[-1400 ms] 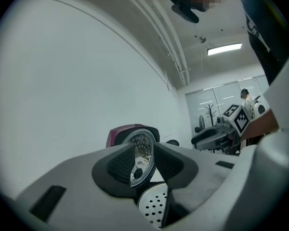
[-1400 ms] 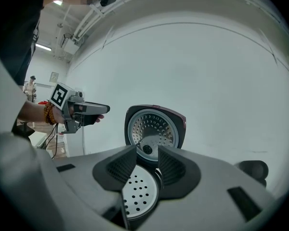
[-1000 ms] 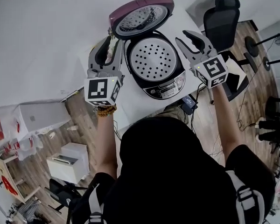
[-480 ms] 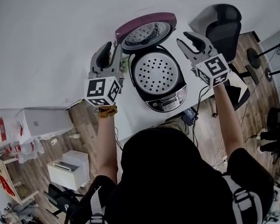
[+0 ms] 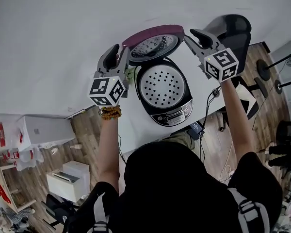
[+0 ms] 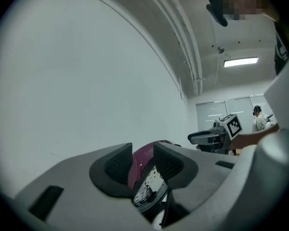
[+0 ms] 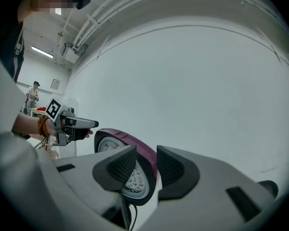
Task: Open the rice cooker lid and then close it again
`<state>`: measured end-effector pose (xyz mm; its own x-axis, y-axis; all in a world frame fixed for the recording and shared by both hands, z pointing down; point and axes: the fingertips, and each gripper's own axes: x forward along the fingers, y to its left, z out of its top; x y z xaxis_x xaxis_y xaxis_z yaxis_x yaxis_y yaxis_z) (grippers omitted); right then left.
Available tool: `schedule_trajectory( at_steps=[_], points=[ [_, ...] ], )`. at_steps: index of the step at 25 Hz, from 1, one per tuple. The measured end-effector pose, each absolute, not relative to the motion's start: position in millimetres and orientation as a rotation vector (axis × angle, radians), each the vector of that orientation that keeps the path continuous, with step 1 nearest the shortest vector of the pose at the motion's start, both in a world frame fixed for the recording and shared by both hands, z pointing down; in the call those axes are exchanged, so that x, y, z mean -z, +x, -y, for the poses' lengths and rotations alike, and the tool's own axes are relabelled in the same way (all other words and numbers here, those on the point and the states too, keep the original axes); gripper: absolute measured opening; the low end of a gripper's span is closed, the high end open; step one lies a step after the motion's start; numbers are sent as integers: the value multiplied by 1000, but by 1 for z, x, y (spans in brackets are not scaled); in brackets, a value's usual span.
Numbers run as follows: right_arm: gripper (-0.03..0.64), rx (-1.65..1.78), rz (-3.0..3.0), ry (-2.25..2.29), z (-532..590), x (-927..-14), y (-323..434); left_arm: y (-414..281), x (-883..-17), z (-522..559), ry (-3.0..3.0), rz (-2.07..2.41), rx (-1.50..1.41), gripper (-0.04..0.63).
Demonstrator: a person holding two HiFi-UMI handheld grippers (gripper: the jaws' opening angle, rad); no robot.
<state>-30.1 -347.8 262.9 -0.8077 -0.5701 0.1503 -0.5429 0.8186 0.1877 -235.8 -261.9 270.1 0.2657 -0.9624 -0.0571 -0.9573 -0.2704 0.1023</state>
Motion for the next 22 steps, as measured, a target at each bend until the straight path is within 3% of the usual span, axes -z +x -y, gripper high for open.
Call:
schedule_trajectory(
  at_steps=[22],
  points=[
    [104,-328,2895,612,403,-281,-57,-243,-279,295,2398,1718,193,140]
  ],
)
